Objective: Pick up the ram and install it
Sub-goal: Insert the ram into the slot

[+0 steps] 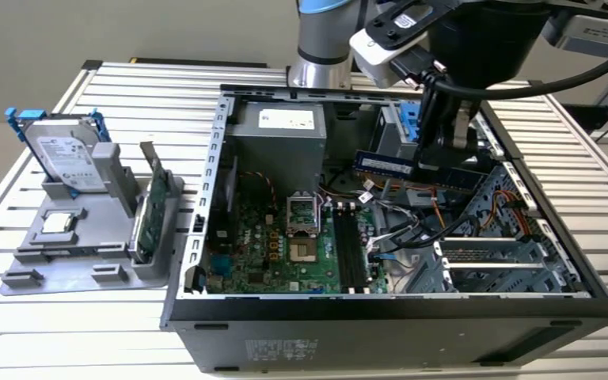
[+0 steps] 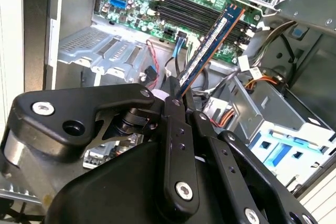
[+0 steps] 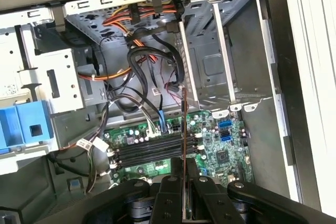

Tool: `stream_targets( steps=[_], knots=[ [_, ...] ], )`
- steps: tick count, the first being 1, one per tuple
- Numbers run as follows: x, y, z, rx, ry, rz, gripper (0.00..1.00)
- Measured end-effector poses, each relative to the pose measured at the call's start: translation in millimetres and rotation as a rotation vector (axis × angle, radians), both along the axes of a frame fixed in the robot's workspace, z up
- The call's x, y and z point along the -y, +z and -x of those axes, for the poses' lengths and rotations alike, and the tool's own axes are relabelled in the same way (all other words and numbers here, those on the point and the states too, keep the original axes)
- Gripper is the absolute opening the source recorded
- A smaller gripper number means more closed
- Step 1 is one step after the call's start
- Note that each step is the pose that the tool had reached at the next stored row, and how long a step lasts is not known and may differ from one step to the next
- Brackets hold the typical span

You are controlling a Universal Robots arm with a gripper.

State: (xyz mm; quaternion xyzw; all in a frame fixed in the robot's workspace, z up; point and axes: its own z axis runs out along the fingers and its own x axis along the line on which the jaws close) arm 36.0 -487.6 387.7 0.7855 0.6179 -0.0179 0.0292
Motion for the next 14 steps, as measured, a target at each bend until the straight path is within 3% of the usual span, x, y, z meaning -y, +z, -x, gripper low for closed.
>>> stream_targets(
  steps=[14],
  knots=[
    [0.0, -0.3, 0.0, 0.0001, -0.083, -0.0001, 0.0]
  ],
)
